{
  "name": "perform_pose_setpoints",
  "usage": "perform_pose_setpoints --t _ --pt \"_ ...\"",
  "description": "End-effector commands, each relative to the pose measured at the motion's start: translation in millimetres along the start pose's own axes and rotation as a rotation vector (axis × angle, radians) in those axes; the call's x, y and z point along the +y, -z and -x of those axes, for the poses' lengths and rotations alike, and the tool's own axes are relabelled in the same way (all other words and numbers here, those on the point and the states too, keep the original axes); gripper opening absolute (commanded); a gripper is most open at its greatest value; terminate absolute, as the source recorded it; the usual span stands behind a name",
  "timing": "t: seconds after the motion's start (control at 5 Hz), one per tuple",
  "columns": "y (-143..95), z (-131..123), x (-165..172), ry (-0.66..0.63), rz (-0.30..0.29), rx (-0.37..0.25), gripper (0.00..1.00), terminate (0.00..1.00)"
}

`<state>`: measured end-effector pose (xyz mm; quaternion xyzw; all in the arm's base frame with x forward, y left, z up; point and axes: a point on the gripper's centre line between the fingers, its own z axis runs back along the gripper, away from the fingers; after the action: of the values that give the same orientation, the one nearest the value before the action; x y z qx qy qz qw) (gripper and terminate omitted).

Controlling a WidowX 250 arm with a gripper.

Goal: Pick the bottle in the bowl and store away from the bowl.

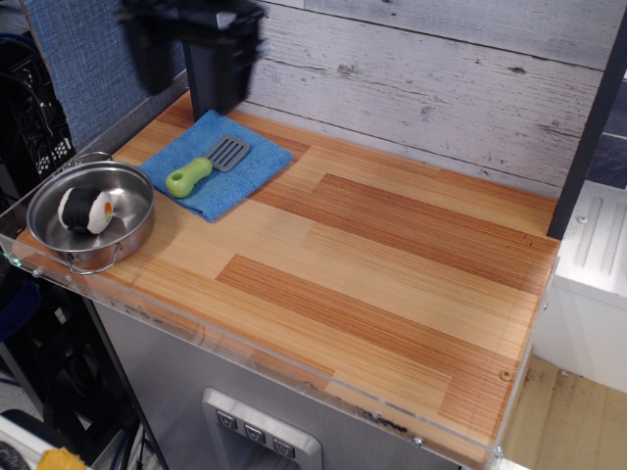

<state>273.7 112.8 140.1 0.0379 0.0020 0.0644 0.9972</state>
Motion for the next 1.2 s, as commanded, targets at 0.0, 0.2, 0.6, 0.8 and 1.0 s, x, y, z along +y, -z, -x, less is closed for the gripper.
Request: perform_pose_setpoints --t 0.0,0.2,0.6,0.8,1.0 --pt "18 43 60 -0.01 0.004 -0.089 1.0 0.0" --pt "50 45 72 0.012 0.024 -0.096 1.0 0.0" --pt "82 23 83 0.056 0.089 -0.08 1.0 0.0" --pt "88 16 83 0.054 0.073 -0.053 1.0 0.0" --pt "91 16 80 0.06 0.061 -0.046 1.0 0.0"
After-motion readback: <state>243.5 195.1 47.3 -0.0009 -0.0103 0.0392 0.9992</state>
